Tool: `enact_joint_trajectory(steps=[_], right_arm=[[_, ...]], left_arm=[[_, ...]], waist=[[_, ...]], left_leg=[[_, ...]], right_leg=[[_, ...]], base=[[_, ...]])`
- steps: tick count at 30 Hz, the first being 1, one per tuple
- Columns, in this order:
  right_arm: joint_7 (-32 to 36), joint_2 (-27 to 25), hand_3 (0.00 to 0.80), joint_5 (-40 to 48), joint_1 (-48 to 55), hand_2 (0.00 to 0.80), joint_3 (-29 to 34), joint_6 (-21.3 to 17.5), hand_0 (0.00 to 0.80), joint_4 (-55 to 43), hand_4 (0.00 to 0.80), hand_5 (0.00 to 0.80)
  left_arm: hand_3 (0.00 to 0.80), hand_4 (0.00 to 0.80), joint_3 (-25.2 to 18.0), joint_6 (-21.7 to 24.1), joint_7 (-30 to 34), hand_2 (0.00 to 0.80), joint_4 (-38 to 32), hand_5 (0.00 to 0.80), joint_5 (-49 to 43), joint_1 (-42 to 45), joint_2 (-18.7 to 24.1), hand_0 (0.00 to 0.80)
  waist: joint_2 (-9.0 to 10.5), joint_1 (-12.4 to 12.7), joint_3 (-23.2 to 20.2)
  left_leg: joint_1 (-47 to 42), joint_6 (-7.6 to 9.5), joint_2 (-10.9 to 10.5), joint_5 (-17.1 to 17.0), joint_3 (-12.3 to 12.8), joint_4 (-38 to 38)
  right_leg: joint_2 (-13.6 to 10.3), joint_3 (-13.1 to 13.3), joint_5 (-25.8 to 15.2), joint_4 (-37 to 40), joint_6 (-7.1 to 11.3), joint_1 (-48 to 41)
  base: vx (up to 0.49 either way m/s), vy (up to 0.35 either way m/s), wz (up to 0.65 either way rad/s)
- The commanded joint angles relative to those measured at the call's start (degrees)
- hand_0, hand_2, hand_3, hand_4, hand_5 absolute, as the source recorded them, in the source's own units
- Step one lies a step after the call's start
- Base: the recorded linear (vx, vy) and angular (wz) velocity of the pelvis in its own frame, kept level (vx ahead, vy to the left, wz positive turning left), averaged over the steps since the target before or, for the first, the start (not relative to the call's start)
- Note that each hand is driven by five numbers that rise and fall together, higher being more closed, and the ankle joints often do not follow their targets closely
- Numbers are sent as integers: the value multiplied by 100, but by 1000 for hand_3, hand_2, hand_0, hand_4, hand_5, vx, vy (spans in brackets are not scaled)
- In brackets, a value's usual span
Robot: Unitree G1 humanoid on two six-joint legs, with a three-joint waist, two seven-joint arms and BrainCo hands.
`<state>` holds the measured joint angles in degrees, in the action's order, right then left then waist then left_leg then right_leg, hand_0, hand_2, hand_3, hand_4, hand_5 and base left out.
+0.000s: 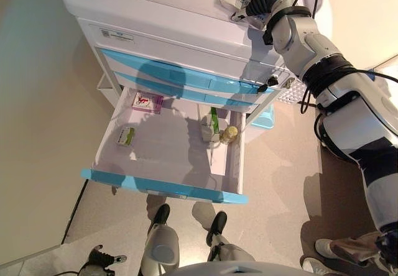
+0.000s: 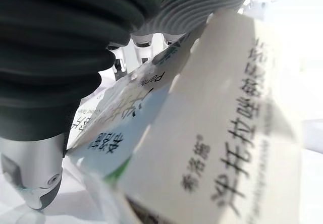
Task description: Open the drawer and pick up the medicine
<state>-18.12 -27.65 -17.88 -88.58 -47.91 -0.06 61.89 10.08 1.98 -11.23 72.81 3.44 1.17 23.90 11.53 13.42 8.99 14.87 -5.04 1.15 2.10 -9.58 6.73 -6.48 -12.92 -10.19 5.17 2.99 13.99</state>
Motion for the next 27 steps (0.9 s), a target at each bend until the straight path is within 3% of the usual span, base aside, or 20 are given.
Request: enact_joint_trajectory(steps=[1, 27], right_arm=[[-68, -66, 0, -48, -594, 0, -194, -102, 0, 314, 0, 0], [-126, -601, 0, 653, 122, 0, 685, -93, 0, 99, 0, 0]], left_arm=[[0, 0, 132, 20, -12, 0, 91, 0, 27, -100, 192, 0], [0, 0, 106, -39, 209, 0, 126, 0, -102, 31, 75, 0]], waist=[[43, 41, 109], [-372, -341, -378]], left_leg=[[-60, 429, -451, -424, -141, -519], [-528, 376, -357, -441, 60, -763]], right_leg=[[-164, 86, 361, -223, 627, -487], [-160, 142, 411, -173, 605, -793]], base=[[0, 0, 0], [0, 0, -1]])
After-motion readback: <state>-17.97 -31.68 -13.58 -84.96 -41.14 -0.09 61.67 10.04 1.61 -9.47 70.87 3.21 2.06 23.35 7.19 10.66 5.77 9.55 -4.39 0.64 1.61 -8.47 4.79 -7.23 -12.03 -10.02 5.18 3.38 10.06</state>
